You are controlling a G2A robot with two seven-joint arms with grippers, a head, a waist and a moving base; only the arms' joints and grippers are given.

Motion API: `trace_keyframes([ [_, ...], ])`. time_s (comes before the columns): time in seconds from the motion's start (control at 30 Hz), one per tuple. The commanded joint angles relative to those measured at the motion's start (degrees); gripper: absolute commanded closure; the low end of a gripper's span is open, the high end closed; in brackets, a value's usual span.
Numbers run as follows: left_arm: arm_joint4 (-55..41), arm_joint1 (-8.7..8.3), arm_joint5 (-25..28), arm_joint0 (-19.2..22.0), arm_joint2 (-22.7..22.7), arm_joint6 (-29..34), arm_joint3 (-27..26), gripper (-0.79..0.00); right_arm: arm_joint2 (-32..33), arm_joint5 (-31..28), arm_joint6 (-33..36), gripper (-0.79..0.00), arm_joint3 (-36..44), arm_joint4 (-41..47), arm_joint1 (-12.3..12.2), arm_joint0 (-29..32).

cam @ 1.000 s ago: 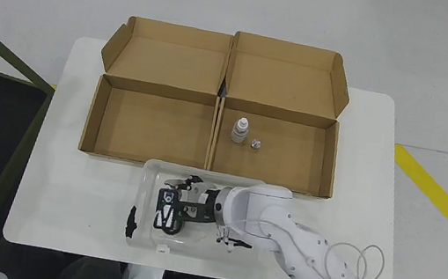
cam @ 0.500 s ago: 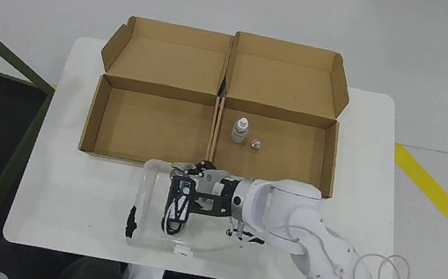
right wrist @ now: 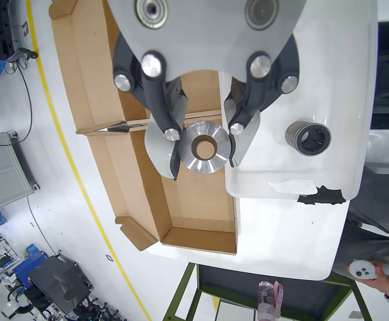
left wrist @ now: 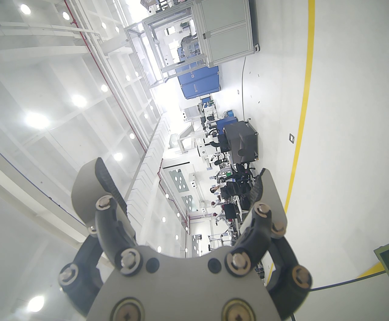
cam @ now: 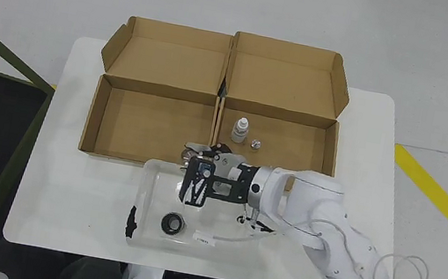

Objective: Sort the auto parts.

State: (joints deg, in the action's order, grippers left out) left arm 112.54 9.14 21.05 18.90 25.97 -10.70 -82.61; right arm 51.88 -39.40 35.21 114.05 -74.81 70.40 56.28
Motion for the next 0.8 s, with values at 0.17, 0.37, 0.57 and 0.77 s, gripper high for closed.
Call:
trace_keyframes([
  [0.17, 0.0, 0.00, 0.0, 0.0, 0.0, 0.0, 0.0, -0.785, -0.1, 1.1, -0.5, 0.000, -1.8, 0.7, 0.3, -2.0],
  [0.37, 0.0, 0.00, 0.0, 0.0, 0.0, 0.0, 0.0, -0.785, -1.7, 2.3, -0.7, 0.000, -4.5, 1.0, 1.0, -4.8],
  [0.57, 0.0, 0.00, 0.0, 0.0, 0.0, 0.0, 0.0, -0.785, -5.2, 3.7, -0.7, 0.000, -9.0, 1.3, 2.3, -8.6],
  [0.77, 0.0, 0.00, 0.0, 0.0, 0.0, 0.0, 0.0, -0.785, -8.3, 5.8, -1.2, 0.000, -15.1, 2.6, 4.0, -13.0],
])
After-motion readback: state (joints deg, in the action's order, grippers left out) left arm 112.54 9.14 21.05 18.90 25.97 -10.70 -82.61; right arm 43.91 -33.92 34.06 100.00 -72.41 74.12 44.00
